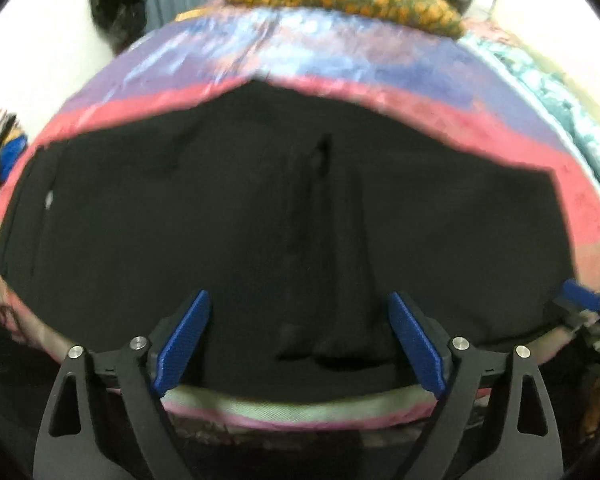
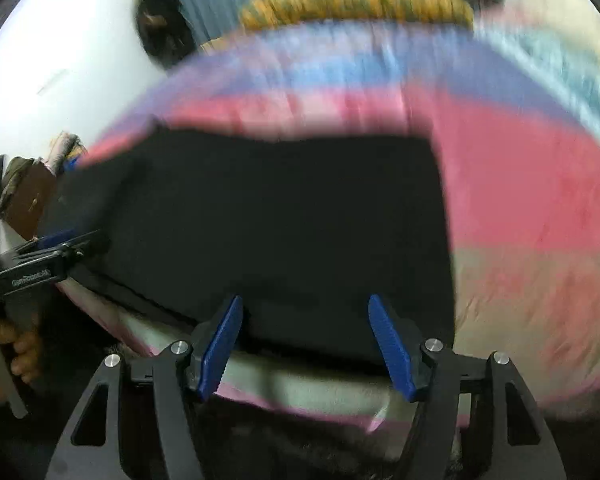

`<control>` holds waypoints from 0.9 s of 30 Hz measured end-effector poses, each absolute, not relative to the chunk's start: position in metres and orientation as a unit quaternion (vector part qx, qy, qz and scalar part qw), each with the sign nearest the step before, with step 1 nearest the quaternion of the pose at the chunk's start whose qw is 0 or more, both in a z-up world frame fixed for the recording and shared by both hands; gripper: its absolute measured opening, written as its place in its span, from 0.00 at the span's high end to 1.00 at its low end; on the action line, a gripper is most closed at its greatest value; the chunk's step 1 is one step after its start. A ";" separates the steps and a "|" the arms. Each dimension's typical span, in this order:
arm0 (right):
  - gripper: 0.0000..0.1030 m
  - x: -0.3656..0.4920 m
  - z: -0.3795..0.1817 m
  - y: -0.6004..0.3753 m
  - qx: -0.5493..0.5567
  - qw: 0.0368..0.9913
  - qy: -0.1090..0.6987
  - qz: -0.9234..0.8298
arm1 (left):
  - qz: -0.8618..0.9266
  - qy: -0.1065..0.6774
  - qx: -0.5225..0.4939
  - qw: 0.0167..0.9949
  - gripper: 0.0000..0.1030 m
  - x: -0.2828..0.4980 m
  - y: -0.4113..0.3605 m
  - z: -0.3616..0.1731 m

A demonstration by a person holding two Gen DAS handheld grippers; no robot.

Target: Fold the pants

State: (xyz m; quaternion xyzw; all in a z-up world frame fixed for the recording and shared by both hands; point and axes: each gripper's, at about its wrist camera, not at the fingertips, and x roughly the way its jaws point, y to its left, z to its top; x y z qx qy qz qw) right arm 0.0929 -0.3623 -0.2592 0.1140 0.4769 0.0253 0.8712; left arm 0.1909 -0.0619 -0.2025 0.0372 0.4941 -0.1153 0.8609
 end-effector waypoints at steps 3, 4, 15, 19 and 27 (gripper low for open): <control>0.36 0.086 -0.232 -0.366 0.128 0.893 0.431 0.030 | -0.109 0.486 0.011 0.867 0.12 0.193 -0.051 -0.194; 0.36 0.081 -0.223 -0.365 0.118 0.906 0.406 0.026 | -0.107 0.481 0.011 0.870 0.12 0.193 -0.049 -0.192; 0.34 0.087 -0.239 -0.366 0.096 0.896 0.434 0.015 | -0.099 0.489 -0.002 0.867 0.10 0.204 -0.044 -0.196; 0.27 0.085 -0.221 -0.357 0.061 0.921 0.384 0.013 | -0.100 0.491 -0.005 0.865 0.10 0.204 -0.039 -0.196; 0.23 0.087 -0.230 -0.342 0.023 0.907 0.419 0.007 | -0.097 0.492 -0.007 0.865 0.09 0.204 -0.038 -0.196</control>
